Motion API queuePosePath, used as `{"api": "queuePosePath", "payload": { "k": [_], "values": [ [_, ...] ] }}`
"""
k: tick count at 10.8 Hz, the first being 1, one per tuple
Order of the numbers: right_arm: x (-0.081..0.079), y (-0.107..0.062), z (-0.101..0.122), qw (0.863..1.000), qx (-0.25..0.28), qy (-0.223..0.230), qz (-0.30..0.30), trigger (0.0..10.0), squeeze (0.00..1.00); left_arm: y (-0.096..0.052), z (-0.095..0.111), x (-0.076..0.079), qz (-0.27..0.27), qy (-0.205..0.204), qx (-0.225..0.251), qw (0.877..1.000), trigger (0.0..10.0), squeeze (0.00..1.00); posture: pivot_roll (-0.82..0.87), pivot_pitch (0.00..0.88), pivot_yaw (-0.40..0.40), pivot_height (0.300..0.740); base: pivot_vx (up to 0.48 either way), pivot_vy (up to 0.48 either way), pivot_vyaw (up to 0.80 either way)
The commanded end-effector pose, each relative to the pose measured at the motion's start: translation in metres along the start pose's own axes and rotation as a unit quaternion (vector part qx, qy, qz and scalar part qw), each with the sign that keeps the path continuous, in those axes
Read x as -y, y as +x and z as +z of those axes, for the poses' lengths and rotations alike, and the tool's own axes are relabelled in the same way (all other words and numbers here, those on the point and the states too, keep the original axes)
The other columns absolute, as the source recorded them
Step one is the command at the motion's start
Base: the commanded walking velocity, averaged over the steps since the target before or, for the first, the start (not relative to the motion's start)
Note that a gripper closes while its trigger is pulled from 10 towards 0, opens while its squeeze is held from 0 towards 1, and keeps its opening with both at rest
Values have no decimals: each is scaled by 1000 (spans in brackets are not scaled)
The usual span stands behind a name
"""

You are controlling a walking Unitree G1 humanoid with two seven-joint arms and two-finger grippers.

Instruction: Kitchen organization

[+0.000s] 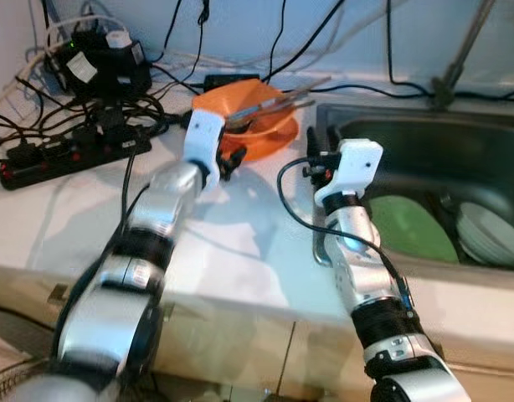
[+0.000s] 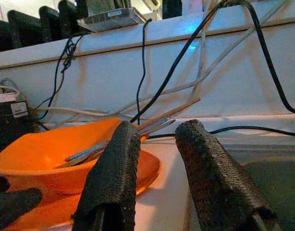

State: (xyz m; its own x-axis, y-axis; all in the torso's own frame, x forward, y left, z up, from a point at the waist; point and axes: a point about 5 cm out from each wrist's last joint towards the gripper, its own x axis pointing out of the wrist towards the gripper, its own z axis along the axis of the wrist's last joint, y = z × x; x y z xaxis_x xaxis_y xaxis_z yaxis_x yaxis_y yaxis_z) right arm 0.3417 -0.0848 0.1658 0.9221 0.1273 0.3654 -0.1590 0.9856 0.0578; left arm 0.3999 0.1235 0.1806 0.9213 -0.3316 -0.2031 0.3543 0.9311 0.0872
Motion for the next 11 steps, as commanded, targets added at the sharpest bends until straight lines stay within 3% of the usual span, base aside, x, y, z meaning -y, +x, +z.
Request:
{"api": "queuePosePath", "payload": {
  "k": [1, 11],
  "values": [
    [2, -6, -7, 1000, -14, 4, -8, 10000, 0, 3, 6, -2, 8, 4, 3, 1000, 10000, 0, 19, 38, 79, 740, 0, 0, 0],
    [5, -14, -9, 1000, -20, 3, -22, 10000, 0, 17, 14, 9, 11, 32, -44, 998, 10000, 0, -12, 64, 98, 740, 0, 0, 0]
  ]
}}
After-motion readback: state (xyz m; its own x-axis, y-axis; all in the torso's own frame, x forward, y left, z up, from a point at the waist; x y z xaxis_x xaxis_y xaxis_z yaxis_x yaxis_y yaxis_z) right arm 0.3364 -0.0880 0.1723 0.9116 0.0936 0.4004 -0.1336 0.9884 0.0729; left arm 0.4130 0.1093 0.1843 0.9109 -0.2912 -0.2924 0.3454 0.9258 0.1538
